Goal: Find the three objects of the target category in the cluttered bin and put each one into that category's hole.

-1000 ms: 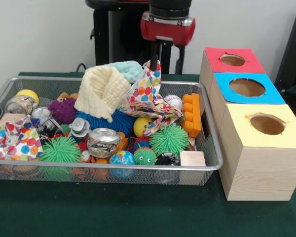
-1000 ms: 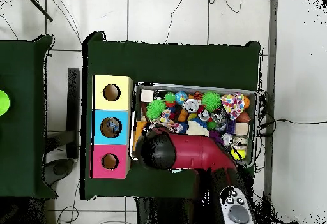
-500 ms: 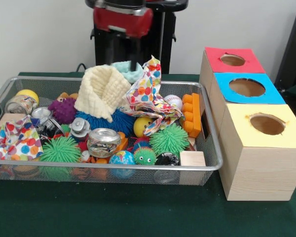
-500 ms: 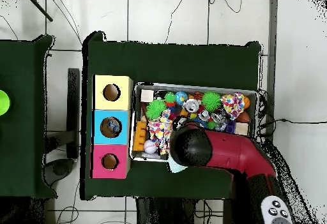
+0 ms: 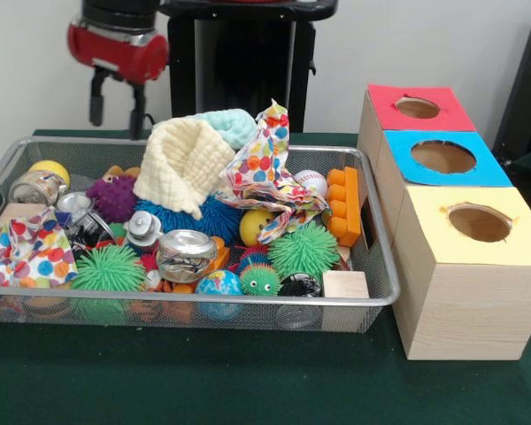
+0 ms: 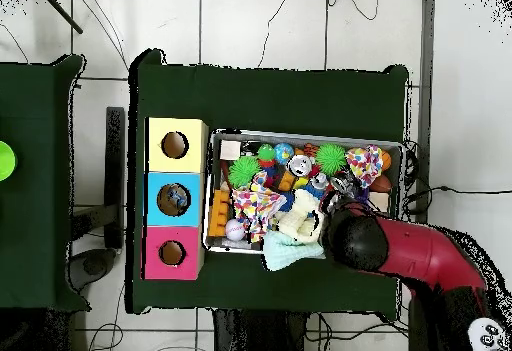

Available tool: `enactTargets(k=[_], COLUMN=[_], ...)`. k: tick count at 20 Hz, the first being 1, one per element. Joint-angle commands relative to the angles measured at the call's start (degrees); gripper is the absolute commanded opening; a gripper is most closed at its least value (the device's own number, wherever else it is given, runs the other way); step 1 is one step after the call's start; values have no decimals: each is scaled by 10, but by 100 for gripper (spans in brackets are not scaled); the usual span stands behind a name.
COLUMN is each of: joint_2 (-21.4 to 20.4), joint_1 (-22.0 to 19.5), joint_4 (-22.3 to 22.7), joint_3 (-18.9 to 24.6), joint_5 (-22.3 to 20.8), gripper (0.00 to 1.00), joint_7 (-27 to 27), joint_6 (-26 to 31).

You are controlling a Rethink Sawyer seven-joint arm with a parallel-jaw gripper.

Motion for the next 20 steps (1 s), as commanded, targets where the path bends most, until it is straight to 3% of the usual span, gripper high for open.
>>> enactTargets(k=[1,6,13,16,20], joint_2=[69,127,196,201,190], joint_1=[-39,-32,-26,-45,-28], joint_4=[12,22,2,-6,-10], joint_3=[52,8,-37,-21,-31], joint_5=[-84,-125,-150,-155,-149], gripper=[100,100,100,100,100], joint_7=[-63,9,39,29,26], joint_6=[-92,-191,-303,-304,-293])
